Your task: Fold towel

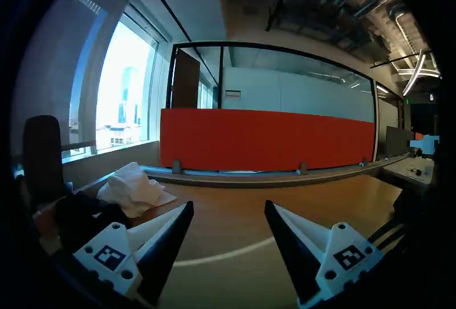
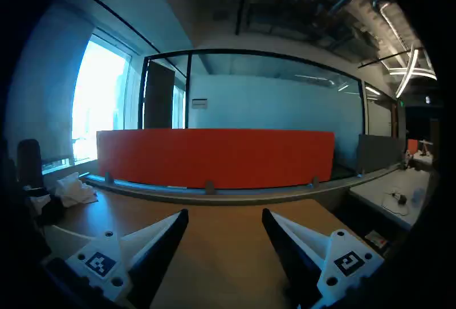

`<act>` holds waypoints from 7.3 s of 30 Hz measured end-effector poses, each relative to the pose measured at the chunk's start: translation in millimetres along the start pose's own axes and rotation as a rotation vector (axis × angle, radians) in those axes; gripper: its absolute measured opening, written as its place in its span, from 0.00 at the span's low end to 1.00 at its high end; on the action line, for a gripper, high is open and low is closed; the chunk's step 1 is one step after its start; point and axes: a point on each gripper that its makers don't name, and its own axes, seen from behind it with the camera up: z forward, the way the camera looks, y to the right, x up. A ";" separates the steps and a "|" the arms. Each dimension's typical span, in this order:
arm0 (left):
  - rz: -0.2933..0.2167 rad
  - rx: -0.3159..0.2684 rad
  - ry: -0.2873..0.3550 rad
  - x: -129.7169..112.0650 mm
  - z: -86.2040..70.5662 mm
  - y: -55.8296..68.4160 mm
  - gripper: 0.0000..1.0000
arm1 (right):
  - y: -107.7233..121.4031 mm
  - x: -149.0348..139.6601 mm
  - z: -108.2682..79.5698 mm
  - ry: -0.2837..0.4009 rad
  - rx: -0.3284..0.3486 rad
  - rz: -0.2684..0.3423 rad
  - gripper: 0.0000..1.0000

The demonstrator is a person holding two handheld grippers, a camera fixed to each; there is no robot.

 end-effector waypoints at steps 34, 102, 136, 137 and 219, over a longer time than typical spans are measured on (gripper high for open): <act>0.027 0.031 0.043 -77.2 -4.8 -31.8 0.92 | -16.8 -40.8 2.4 0.042 0.005 -0.044 1.00; 0.046 0.044 0.052 -79.9 -4.5 -31.8 0.94 | 27.8 -151.8 15.1 0.044 -0.023 0.077 1.00; 0.046 0.044 0.051 -80.2 -4.1 -32.5 0.94 | 12.1 -148.6 5.7 0.079 0.005 0.017 1.00; 0.046 0.044 0.051 -80.1 -4.2 -32.5 0.94 | 12.0 -148.5 5.7 0.079 0.004 0.018 1.00; 0.044 0.044 0.051 -80.6 -4.0 -33.6 0.95 | 11.6 -149.2 6.4 0.079 0.006 0.017 1.00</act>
